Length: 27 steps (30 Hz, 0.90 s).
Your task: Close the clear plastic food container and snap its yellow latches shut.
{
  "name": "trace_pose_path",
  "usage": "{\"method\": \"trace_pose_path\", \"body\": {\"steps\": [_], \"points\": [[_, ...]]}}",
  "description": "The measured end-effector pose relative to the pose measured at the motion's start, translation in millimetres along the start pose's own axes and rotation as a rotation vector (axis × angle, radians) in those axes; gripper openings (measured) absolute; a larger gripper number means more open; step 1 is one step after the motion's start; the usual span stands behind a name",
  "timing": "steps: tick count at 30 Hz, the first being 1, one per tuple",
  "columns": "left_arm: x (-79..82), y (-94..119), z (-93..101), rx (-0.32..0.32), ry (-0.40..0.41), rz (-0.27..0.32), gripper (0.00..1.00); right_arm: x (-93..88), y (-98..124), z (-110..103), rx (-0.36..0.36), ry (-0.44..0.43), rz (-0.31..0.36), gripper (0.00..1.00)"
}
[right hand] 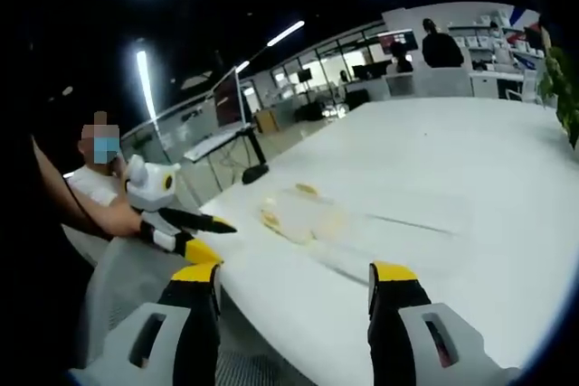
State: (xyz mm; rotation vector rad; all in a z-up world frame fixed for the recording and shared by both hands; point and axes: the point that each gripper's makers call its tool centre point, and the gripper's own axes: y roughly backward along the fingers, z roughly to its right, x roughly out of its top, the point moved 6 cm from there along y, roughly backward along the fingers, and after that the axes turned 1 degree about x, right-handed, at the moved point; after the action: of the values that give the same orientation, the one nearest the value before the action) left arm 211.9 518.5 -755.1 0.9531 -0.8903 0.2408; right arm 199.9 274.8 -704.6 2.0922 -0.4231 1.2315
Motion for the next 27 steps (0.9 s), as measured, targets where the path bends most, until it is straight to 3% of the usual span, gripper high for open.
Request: {"method": "trace_pose_path", "body": {"steps": [14, 27], "points": [[1.8, 0.9, -1.1, 0.005, -0.002, 0.010, 0.69, -1.1, -2.1, -3.3, 0.018, 0.016, -0.013, 0.66], [11.5, 4.1, -1.6, 0.005, 0.007, 0.033, 0.67, 10.9, -3.2, -7.5, 0.043, 0.049, 0.013, 0.62]]}}
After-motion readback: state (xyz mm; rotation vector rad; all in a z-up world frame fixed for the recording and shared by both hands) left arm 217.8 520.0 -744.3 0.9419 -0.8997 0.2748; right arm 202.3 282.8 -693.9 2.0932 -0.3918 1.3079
